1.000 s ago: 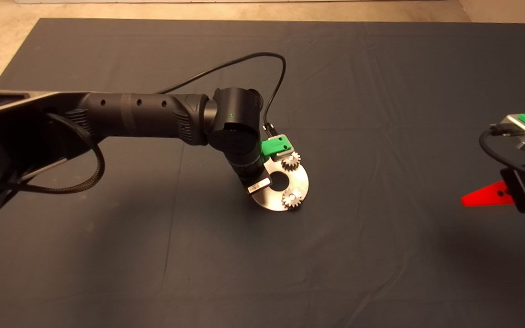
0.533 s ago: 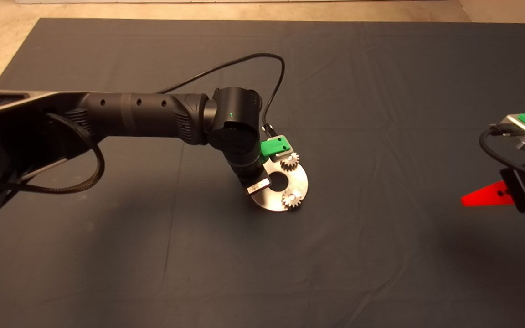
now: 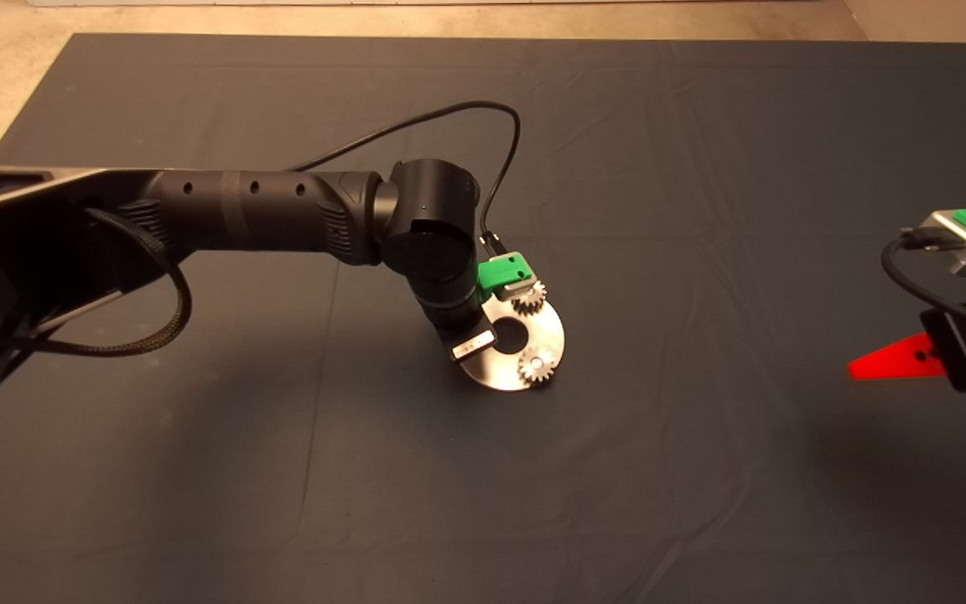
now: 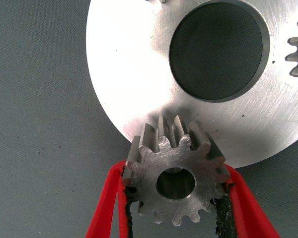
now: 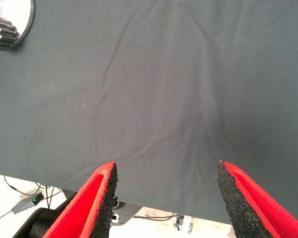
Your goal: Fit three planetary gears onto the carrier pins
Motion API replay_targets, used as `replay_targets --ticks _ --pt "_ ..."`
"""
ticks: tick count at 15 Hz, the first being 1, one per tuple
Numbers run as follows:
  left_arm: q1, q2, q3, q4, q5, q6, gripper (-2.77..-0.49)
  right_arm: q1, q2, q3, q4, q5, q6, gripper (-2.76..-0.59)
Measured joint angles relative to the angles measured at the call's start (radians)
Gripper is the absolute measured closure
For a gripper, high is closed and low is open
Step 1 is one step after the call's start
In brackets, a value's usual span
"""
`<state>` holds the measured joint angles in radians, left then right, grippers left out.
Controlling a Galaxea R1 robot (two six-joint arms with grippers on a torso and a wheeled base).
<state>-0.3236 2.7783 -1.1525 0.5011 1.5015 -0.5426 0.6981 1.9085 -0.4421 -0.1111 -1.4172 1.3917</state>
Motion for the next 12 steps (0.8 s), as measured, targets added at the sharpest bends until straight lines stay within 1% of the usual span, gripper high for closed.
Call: replay_targets --ticks 1,2,5,6,8,9,10,12 --pt "0.0 0.0 0.0 0.0 0.0 0.0 -0.75 0.0 0.0 0.0 0.0 0.0 0.0 -1.47" --pt "0.0 0.0 0.0 0.0 0.0 0.0 -0.84 0.0 0.0 0.0 0.0 0.0 0.0 -1.47" --pt "0.0 0.0 0.0 0.0 0.0 0.0 -0.85 0.0 0.0 0.0 0.0 0.0 0.0 -1.47" --pt "0.0 0.0 0.0 0.0 0.0 0.0 -0.91 0.0 0.0 0.0 0.0 0.0 0.0 -1.47" --pt "0.0 0.0 0.0 0.0 0.001 0.0 -0.95 0.0 0.0 0.0 0.0 0.0 0.0 -1.47" --pt "0.0 0.0 0.0 -0.004 0.011 0.0 -1.05 0.0 0.0 0.0 0.0 0.0 0.0 -1.47" --pt "0.0 -0.001 0.0 -0.006 0.018 0.0 -1.06 0.0 0.0 0.0 0.0 0.0 0.0 -1.47" --pt "0.0 -0.006 0.0 -0.007 0.021 0.001 -1.18 0.0 0.0 0.0 0.0 0.0 0.0 -1.47"
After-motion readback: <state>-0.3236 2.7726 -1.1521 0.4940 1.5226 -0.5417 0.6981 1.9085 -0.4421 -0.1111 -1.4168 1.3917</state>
